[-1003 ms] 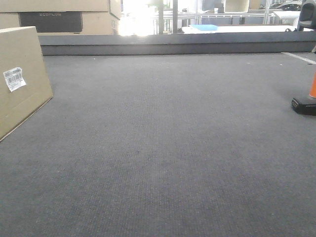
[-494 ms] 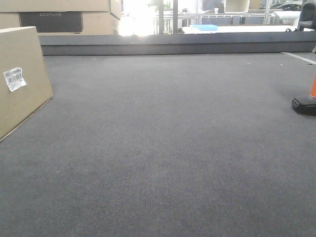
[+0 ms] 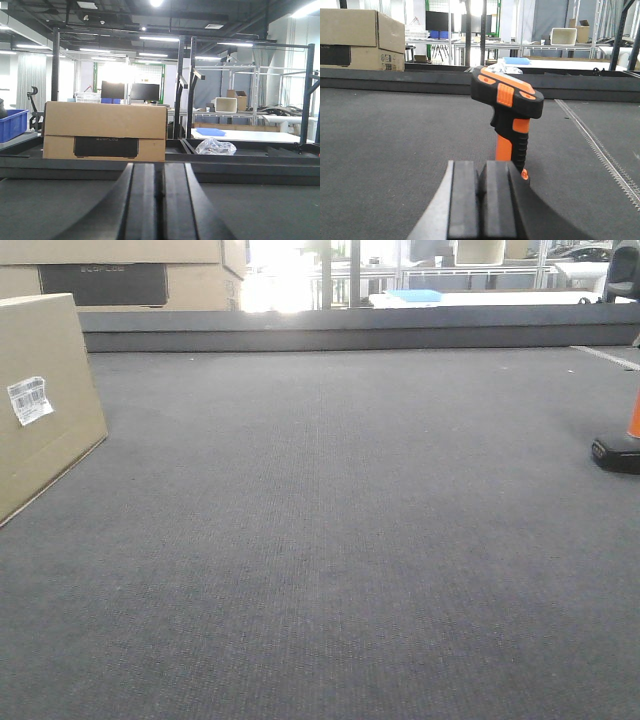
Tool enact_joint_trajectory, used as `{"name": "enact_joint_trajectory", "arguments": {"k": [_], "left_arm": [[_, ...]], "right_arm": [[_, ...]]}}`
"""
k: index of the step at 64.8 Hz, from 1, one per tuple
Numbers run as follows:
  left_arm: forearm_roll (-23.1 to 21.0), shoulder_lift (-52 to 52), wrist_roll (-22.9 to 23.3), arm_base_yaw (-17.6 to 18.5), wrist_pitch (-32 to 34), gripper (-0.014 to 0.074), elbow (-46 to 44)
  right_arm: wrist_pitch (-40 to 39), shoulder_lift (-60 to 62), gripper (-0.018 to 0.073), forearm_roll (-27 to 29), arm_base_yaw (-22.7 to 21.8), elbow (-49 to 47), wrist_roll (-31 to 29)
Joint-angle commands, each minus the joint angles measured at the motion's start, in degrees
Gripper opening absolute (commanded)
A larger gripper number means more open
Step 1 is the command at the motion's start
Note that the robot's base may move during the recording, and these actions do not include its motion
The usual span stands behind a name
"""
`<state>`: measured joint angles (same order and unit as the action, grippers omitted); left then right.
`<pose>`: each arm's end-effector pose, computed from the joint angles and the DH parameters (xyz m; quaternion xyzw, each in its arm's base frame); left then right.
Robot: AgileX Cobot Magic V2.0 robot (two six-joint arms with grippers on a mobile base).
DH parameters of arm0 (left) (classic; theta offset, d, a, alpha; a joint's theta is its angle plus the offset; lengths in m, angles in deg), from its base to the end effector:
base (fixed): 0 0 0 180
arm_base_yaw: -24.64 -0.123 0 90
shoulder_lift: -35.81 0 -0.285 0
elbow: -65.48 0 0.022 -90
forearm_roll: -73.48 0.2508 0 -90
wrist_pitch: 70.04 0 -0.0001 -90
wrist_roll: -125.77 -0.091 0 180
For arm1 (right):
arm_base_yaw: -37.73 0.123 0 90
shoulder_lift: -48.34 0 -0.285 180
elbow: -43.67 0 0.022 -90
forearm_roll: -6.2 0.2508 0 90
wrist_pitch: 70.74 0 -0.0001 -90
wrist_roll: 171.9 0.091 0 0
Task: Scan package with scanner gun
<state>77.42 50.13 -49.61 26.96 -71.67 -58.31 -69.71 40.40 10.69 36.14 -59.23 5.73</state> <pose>0.0396 -0.0014 0.3256 0.0076 0.5888 -0.0206 0.8080 0.0565 -0.0014 0.2121 0.0216 0.6821 0.0039 0.7309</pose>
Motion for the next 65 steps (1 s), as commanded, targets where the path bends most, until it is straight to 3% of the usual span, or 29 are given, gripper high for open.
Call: {"name": "enact_joint_trajectory", "arguments": {"k": [1,35,43,54,65], "left_arm": [[0.1,-0.32,0.08,0.06,0.48,-0.0111,-0.1],[0.36,-0.35,0.08,0.06,-1.16,-0.0111,0.07],[0.36,-1.83,-0.31,-0.3,-1.16,-0.0111,4.45],[0.36,-6.53,-5.8,-1.07,-1.96,-0.0111,13.07],[-2.06,-6.53,-5.95,-1.07,-3.05,-0.0111,16.1]], "right_arm": [[-0.7,0.16,-0.0169,0.1,0.03,0.11,-0.5],[-0.7,0.16,-0.0169,0.1,0.03,0.11,-0.5],[-0.7,0.16,-0.0169,0.1,0.03,0.11,-0.5],[-0.7,0.16,-0.0169,0.1,0.03,0.11,-0.5],[-0.7,0.16,-0.0169,0.1,0.03,0.11,-0.5]]}}
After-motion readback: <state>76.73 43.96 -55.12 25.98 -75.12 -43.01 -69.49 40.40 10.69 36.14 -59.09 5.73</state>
